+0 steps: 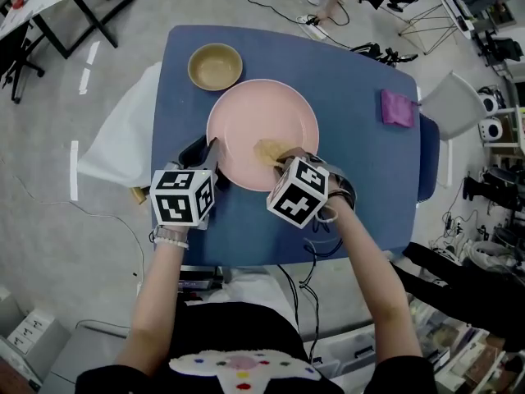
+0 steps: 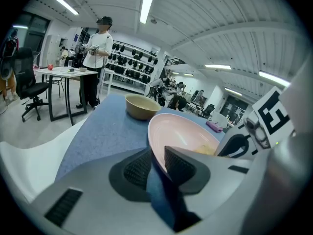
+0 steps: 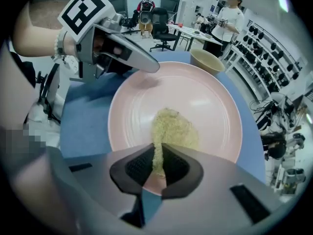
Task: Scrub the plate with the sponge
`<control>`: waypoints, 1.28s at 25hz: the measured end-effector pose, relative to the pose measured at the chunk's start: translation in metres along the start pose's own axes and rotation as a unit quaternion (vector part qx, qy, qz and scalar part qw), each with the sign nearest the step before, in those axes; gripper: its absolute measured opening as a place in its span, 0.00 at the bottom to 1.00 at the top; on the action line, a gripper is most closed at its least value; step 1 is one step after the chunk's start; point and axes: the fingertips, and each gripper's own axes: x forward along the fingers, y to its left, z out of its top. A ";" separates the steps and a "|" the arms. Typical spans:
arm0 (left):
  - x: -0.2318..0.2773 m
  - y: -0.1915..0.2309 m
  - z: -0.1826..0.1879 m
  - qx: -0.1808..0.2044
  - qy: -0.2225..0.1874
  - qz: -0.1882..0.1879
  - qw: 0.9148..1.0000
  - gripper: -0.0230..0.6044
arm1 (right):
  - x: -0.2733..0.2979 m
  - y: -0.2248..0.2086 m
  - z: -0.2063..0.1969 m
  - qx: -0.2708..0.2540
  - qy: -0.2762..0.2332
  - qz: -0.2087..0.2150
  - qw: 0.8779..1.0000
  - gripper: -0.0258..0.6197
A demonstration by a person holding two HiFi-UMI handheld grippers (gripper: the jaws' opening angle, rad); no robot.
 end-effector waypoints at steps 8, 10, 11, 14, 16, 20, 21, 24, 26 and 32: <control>0.000 -0.001 0.002 -0.005 0.003 -0.009 1.000 0.19 | -0.003 0.030 0.029 0.075 -0.066 0.085 0.991 0.10; -0.007 -0.004 0.005 0.004 -0.003 -0.012 1.000 0.17 | -0.008 0.032 0.036 0.108 -0.111 0.104 0.982 0.10; -0.013 -0.007 0.008 0.015 -0.009 -0.017 1.000 0.16 | -0.012 0.030 0.040 0.128 -0.141 0.103 0.976 0.10; -0.030 -0.017 0.025 0.048 -0.032 -0.038 0.998 0.13 | -0.037 0.011 0.050 0.193 -0.240 0.048 0.950 0.10; -0.043 -0.025 0.038 0.066 -0.048 -0.053 0.995 0.11 | -0.057 -0.001 0.049 0.227 -0.285 -0.010 0.931 0.10; -0.073 -0.041 0.064 0.116 -0.080 -0.077 0.987 0.06 | -0.097 0.001 0.040 0.259 -0.337 -0.087 0.901 0.10; -0.080 -0.047 0.070 0.129 -0.088 -0.082 0.984 0.06 | -0.106 0.004 0.037 0.265 -0.347 -0.101 0.894 0.10; -0.099 -0.064 0.082 0.163 -0.106 -0.101 0.976 0.05 | -0.131 0.012 0.029 0.287 -0.374 -0.140 0.871 0.10; -0.114 -0.072 0.087 0.181 -0.111 -0.112 0.971 0.05 | -0.145 0.020 0.028 0.302 -0.386 -0.161 0.856 0.10; -0.154 -0.086 0.097 0.203 -0.124 -0.134 0.962 0.05 | -0.180 0.040 0.023 0.338 -0.409 -0.195 0.825 0.10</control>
